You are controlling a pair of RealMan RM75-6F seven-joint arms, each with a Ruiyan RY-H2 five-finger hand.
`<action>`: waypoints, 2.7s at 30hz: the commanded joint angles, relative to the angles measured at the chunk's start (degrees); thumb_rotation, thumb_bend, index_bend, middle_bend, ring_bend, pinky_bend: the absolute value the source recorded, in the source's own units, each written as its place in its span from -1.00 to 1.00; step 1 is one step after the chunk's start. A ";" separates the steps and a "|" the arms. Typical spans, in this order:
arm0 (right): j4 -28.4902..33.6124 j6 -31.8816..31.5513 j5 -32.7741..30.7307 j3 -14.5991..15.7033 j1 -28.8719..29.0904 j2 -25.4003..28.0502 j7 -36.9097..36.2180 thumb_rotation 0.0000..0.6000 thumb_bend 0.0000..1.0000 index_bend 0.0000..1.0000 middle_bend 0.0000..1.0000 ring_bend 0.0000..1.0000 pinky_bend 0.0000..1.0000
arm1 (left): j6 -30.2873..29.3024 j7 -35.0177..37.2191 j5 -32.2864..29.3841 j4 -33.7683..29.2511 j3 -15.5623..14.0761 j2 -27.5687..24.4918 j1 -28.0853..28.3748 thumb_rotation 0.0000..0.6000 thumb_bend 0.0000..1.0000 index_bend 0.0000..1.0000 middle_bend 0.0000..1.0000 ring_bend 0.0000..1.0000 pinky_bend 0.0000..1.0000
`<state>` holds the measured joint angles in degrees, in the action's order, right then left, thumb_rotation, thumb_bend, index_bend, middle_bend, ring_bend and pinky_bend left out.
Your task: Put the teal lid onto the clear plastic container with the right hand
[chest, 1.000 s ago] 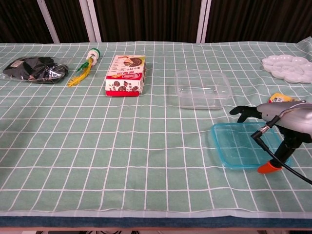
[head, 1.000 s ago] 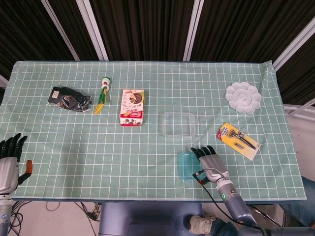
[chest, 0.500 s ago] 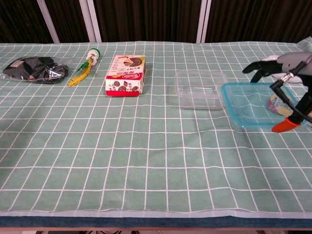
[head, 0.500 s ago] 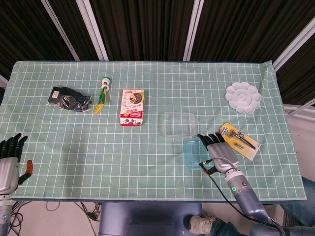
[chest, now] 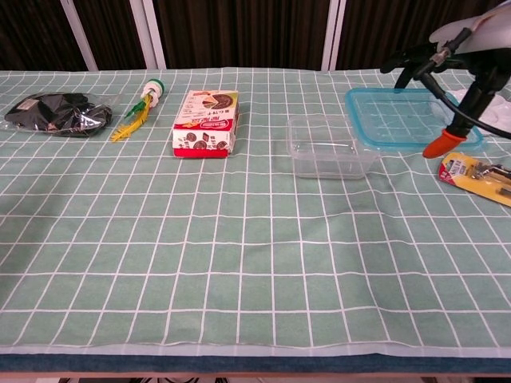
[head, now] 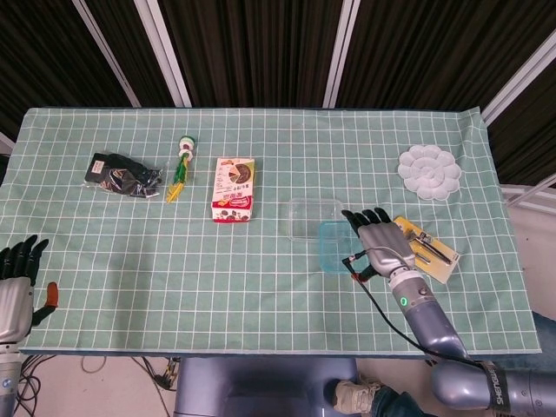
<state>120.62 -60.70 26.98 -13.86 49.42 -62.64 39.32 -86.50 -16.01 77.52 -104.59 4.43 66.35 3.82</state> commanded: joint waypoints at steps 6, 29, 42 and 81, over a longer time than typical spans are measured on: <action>-9.09 5.40 -15.53 -2.48 11.45 -3.68 4.27 1.00 -0.68 -1.00 -0.05 -0.79 -1.00 | 0.60 0.80 -1.25 -0.38 0.64 -0.62 0.25 1.00 0.08 -0.83 -1.00 -1.00 -1.00; -27.98 3.99 -14.65 1.49 17.19 -18.21 3.63 1.00 -0.68 -1.00 -0.05 -0.79 -1.00 | 1.98 1.33 -3.51 -0.38 1.04 -1.17 0.74 1.00 0.08 -0.83 -1.00 -1.00 -1.00; -33.05 4.34 -14.01 1.82 16.47 -22.06 2.03 1.00 -0.68 -1.00 -0.05 -0.79 -1.00 | 2.47 1.11 -4.65 -0.23 1.33 -1.19 1.08 1.00 0.08 -0.83 -1.00 -1.00 -1.00; -35.10 3.88 -15.25 -0.17 15.66 -25.55 2.75 1.00 -0.68 -1.00 -0.05 -0.79 -1.00 | 2.42 1.11 -5.07 -0.37 1.23 -1.40 1.33 1.00 0.08 -0.83 -1.00 -1.00 -1.00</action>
<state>85.53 -56.82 11.72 -14.02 65.08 -88.18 42.07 -84.08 -14.91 72.45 -104.96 5.66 64.95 5.14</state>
